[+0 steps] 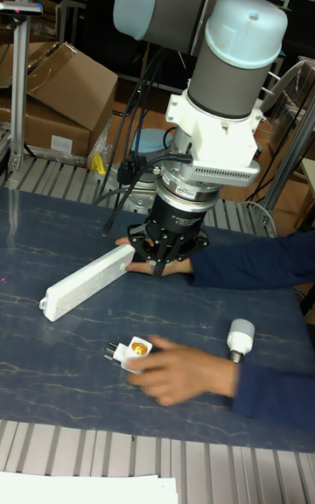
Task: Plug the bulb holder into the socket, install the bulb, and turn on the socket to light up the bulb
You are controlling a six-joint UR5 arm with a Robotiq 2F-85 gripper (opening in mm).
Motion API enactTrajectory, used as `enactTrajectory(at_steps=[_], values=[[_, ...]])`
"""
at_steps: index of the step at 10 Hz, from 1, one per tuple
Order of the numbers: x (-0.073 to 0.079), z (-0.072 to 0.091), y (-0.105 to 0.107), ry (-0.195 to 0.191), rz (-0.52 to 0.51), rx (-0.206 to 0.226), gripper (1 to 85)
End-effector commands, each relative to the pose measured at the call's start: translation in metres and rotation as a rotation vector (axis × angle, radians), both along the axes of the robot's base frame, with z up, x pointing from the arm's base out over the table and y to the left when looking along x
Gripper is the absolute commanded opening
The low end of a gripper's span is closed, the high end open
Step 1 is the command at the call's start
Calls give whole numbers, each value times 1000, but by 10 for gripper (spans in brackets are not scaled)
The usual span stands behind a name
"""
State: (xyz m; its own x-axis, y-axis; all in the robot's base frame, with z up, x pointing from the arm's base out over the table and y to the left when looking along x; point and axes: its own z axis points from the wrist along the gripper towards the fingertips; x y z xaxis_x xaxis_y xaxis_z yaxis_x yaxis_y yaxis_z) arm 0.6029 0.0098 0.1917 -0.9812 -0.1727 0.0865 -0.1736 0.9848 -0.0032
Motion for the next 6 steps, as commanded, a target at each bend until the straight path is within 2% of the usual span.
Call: enactTrajectory(at_steps=[1, 2, 4, 6], values=[[7, 1, 0, -26, -3, 2, 10], [7, 1, 0, -28, -4, 3, 10], [10, 1, 9, -38, 26, 39, 13], [15, 0, 13, -58, 127, 60, 123]])
